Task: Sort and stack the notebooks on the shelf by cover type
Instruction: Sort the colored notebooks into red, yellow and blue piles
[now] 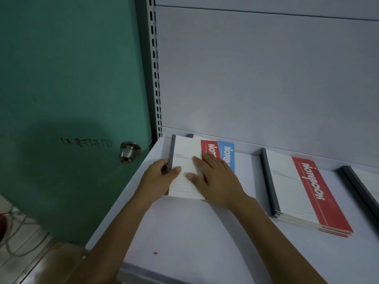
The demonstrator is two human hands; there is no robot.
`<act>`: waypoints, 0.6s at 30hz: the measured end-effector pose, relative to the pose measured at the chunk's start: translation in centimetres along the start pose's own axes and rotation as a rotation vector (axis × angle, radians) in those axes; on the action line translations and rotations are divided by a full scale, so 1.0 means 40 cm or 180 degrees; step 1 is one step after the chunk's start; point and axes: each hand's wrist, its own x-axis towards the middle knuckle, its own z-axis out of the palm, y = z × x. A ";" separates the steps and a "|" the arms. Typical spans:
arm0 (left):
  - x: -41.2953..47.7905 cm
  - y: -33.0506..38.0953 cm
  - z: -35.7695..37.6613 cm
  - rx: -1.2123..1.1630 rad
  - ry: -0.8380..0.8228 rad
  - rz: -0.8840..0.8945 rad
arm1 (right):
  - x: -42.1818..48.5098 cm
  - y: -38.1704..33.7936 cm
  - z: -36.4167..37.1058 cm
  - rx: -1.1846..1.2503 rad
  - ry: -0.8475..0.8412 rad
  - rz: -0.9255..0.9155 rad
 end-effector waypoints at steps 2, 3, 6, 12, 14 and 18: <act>0.007 -0.008 -0.001 -0.0127 0.0014 -0.0015 | -0.004 -0.003 -0.002 0.0020 0.0058 0.0058; 0.006 -0.013 0.002 -0.0146 0.0049 0.0030 | -0.006 -0.006 -0.004 0.0048 0.0126 0.0097; -0.013 -0.032 0.013 -0.0049 0.0402 0.0488 | -0.009 -0.017 -0.018 0.0103 0.0402 0.0197; -0.053 -0.011 0.003 -0.0284 0.0918 0.1445 | -0.058 -0.071 -0.025 0.1056 0.1575 0.0970; -0.072 0.003 0.002 -0.0535 0.0960 0.1630 | -0.088 -0.100 -0.024 0.1492 0.1696 0.1281; -0.099 0.012 0.005 -0.1186 0.0529 0.1667 | -0.170 -0.140 -0.015 0.1441 0.2011 0.1720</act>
